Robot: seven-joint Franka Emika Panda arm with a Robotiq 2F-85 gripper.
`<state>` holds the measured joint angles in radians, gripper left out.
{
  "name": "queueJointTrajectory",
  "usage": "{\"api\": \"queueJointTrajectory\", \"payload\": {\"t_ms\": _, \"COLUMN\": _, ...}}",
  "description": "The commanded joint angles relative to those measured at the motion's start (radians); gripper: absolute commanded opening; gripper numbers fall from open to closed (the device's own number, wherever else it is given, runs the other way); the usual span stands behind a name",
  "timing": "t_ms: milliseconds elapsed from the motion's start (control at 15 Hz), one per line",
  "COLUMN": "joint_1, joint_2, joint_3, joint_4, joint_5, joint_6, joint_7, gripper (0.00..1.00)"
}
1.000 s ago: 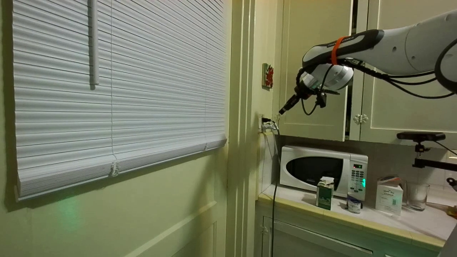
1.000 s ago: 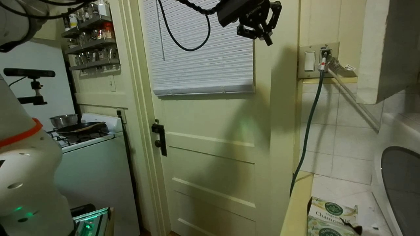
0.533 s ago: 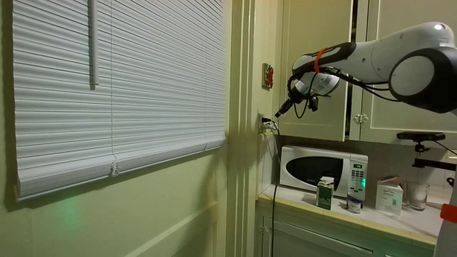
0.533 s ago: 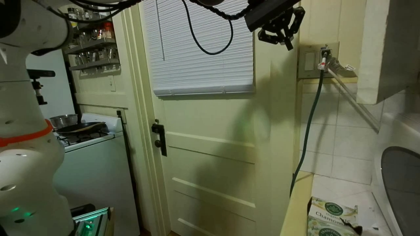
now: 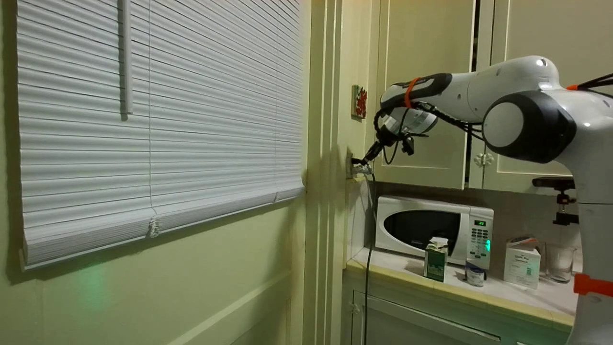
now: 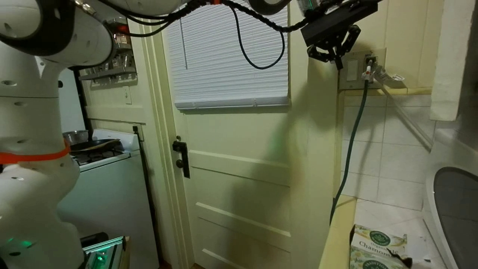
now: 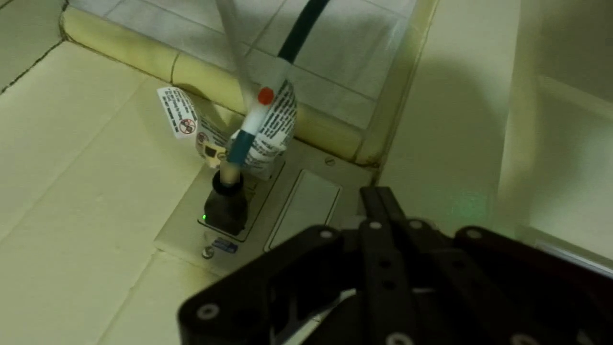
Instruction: Turn off the light
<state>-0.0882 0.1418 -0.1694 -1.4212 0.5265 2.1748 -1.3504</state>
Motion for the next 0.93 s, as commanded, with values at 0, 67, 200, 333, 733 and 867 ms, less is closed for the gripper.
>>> {"api": "queueJointTrajectory", "payload": {"t_ms": 0, "joint_1": -0.067, "joint_2": 0.08, "joint_3": 0.06, "joint_4": 0.108, "joint_5": 0.06, "joint_6": -0.018, "joint_7": -0.027, "gripper": 0.0}}
{"api": "queueJointTrajectory", "payload": {"t_ms": 67, "joint_1": -0.046, "joint_2": 0.093, "joint_3": 0.036, "joint_4": 0.117, "joint_5": 0.084, "joint_6": -0.014, "joint_7": -0.032, "gripper": 0.0}}
{"api": "queueJointTrajectory", "payload": {"t_ms": 200, "joint_1": -0.052, "joint_2": 0.118, "joint_3": 0.04, "joint_4": 0.138, "joint_5": 0.088, "joint_6": -0.012, "joint_7": -0.024, "gripper": 0.0}}
{"api": "queueJointTrajectory", "payload": {"t_ms": 333, "joint_1": -0.052, "joint_2": 0.139, "joint_3": 0.04, "joint_4": 0.149, "joint_5": 0.092, "joint_6": -0.002, "joint_7": -0.021, "gripper": 0.0}}
{"api": "queueJointTrajectory", "payload": {"t_ms": 733, "joint_1": -0.05, "joint_2": 0.198, "joint_3": 0.048, "joint_4": 0.197, "joint_5": 0.135, "joint_6": 0.026, "joint_7": -0.016, "gripper": 0.0}}
{"api": "queueJointTrajectory", "payload": {"t_ms": 867, "joint_1": -0.048, "joint_2": 0.216, "joint_3": 0.052, "joint_4": 0.216, "joint_5": 0.14, "joint_6": 0.026, "joint_7": -0.008, "gripper": 0.0}}
